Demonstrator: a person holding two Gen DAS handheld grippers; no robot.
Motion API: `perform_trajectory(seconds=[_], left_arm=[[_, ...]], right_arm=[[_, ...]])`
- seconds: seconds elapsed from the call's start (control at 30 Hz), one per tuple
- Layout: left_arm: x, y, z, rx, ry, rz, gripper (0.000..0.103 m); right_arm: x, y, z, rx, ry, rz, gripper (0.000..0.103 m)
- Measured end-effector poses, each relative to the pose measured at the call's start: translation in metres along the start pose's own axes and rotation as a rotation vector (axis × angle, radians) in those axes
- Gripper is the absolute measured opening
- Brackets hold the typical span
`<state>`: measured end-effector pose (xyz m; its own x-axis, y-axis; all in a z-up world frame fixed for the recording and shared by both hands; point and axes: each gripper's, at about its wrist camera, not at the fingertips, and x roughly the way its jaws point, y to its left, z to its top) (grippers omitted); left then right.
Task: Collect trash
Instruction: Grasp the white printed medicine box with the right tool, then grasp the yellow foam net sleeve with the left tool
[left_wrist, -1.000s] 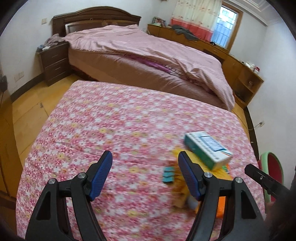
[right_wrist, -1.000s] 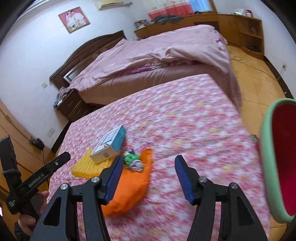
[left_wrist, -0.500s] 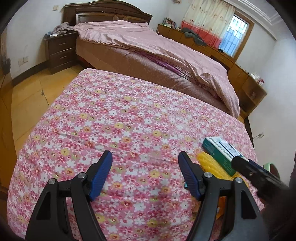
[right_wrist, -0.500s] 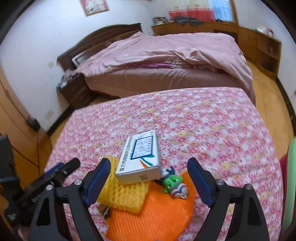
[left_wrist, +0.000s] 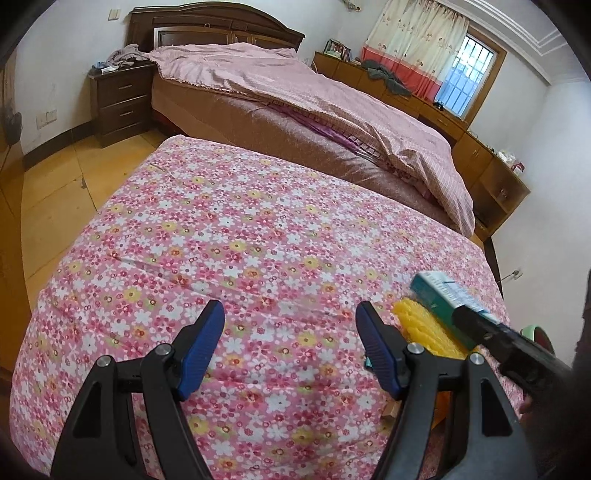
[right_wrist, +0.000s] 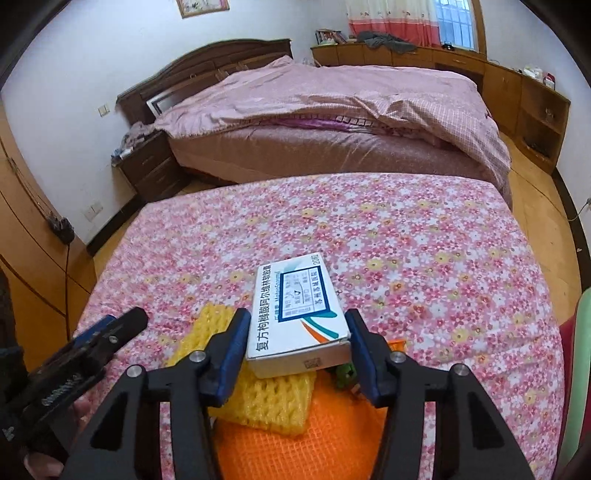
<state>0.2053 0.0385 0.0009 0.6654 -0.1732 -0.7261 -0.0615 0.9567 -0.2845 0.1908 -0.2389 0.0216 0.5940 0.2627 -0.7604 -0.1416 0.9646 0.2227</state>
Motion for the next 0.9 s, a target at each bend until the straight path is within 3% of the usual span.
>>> perform_trajectory(seconds=[0.33,0.5,0.7,0.8,0.87,0.9], left_arm=[[-0.012,-0.032,-0.002,0.055,0.053,-0.111,0.073],[0.004,-0.057,-0.001,0.078,0.14,-0.175,0.073],[0.018,-0.082,-0.003,0.104,0.189,-0.23,0.073],[0.024,-0.091,-0.003,0.12,0.205,-0.237,0.058],[0.026,-0.094,-0.004,0.123,0.211,-0.24,0.038],[0.026,-0.096,-0.005,0.125,0.211,-0.253,0.034]], right_arm=[[-0.058,-0.047,-0.022,0.165,-0.081,0.007,0.055],[-0.079,-0.072,-0.041,0.232,-0.097,-0.004,0.055],[-0.099,-0.099,-0.06,0.288,-0.117,-0.024,0.055],[-0.105,-0.112,-0.066,0.315,-0.126,-0.029,0.055],[-0.107,-0.117,-0.068,0.33,-0.13,-0.03,0.055],[-0.108,-0.119,-0.069,0.335,-0.132,-0.029,0.055]])
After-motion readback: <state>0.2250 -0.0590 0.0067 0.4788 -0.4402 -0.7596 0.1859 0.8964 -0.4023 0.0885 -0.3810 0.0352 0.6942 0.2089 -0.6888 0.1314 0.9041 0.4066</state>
